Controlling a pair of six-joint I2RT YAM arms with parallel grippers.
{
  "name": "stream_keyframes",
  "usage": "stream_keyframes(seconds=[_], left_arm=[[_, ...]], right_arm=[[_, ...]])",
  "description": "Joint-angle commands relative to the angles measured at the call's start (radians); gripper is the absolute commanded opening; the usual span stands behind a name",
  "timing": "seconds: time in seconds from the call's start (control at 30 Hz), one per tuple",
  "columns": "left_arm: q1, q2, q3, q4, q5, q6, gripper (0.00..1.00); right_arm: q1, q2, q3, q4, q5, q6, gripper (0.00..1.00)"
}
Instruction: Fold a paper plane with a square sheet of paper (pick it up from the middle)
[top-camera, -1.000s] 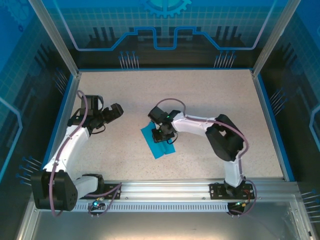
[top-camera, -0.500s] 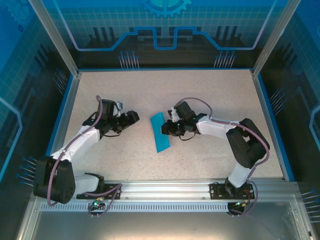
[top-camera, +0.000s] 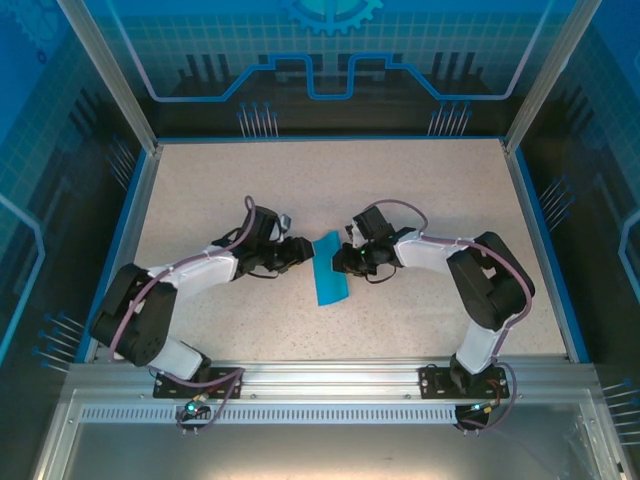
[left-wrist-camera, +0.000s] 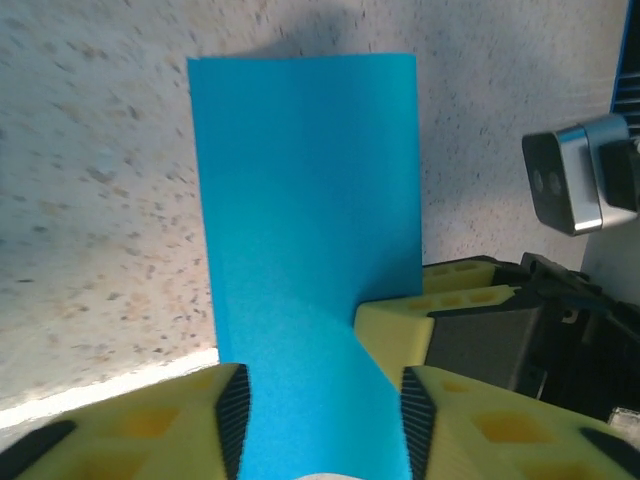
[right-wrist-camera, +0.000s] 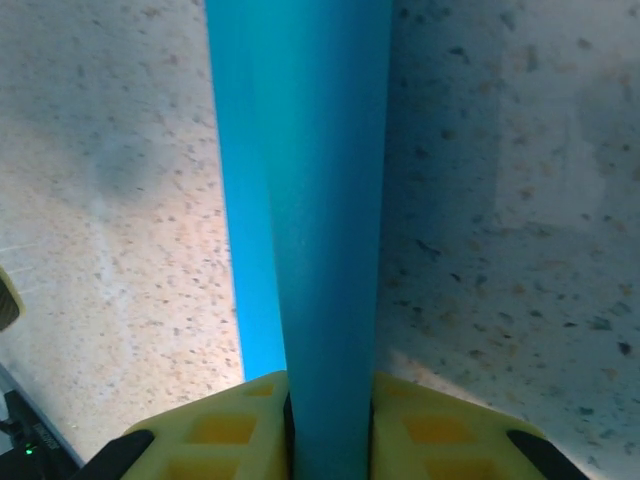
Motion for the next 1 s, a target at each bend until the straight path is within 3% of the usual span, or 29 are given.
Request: stream_keyframes(seconds=[0.0, 0.27, 0.67, 0.97], left_arm=[[-0.034, 0.054, 0.053, 0.058, 0.019, -0.019, 0.39], [-0.056, 0.138, 0.075, 0.074, -0.011, -0.031, 0.28], [-0.057, 0.094, 0.034, 0.076, -0.104, -0.058, 0.33], [-0.056, 0.089, 0.026, 0.087, -0.110, -0.066, 0.33]], right_arm=[[-0.013, 0.028, -0.001, -0.040, 0.016, 0.002, 0.22], [-0.012, 0.049, 0.018, -0.076, 0.037, -0.002, 0.23], [-0.010, 0.102, 0.033, -0.094, 0.070, 0.061, 0.25], [-0.003, 0.135, 0.051, -0.151, 0.118, 0.080, 0.29]])
